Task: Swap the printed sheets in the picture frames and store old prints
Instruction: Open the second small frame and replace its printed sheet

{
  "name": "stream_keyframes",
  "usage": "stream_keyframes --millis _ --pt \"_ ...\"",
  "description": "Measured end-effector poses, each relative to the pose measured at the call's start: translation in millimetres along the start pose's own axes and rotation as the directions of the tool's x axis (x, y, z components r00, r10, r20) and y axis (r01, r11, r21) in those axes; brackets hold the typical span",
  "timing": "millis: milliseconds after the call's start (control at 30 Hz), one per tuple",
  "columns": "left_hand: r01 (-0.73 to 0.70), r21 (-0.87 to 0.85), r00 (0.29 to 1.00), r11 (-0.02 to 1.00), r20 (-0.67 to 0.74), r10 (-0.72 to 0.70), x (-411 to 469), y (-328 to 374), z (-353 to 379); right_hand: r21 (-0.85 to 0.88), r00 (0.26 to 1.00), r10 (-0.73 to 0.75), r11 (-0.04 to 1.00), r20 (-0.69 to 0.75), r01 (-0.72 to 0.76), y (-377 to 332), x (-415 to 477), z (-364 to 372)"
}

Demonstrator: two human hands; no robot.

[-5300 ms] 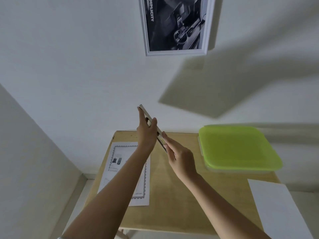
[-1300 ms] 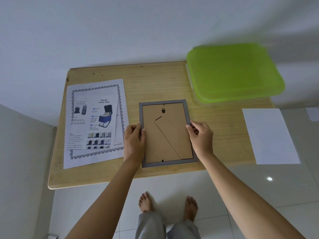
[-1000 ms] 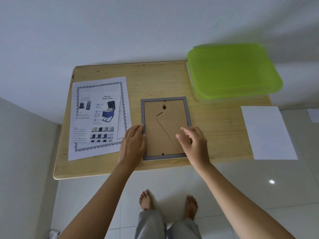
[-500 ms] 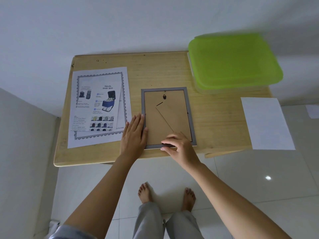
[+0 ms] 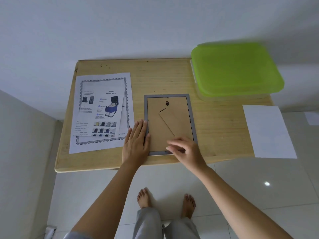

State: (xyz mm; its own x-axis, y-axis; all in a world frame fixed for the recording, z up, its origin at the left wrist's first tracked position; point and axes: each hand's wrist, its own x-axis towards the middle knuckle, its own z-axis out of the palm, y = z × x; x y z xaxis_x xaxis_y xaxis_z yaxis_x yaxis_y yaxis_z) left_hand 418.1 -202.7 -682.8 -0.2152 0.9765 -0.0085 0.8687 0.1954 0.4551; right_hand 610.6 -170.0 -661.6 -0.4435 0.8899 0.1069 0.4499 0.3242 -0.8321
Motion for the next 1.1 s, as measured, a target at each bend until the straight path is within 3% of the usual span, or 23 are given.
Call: stream_keyframes --millis 200,367,533,833,1100 --pt "-0.003 -0.003 1.000 1.000 0.005 0.003 0.1 -1.7 1.1 -0.160 0.978 0.114 0.977 -0.173 -0.142 5.4 95.1 -17.4" --pt "0.005 -0.016 1.000 1.000 -0.016 -0.005 1.7 -0.9 0.7 -0.231 0.982 0.057 0.968 -0.180 -0.099 18.0 151.3 -11.2" --pt "0.007 -0.026 1.000 1.000 -0.028 -0.008 1.7 -0.8 -0.7 -0.267 0.990 0.062 0.959 -0.127 -0.095 33.2 165.0 0.1" --pt "0.013 -0.032 0.999 0.999 -0.030 -0.014 2.4 0.4 -2.0 -0.290 0.987 -0.017 0.956 -0.161 -0.031 36.5 171.6 0.3" --pt "0.023 -0.041 0.999 0.999 -0.023 -0.024 3.0 0.0 -1.3 -0.258 0.986 0.042 0.962 -0.161 -0.083 34.4 175.7 -0.4"
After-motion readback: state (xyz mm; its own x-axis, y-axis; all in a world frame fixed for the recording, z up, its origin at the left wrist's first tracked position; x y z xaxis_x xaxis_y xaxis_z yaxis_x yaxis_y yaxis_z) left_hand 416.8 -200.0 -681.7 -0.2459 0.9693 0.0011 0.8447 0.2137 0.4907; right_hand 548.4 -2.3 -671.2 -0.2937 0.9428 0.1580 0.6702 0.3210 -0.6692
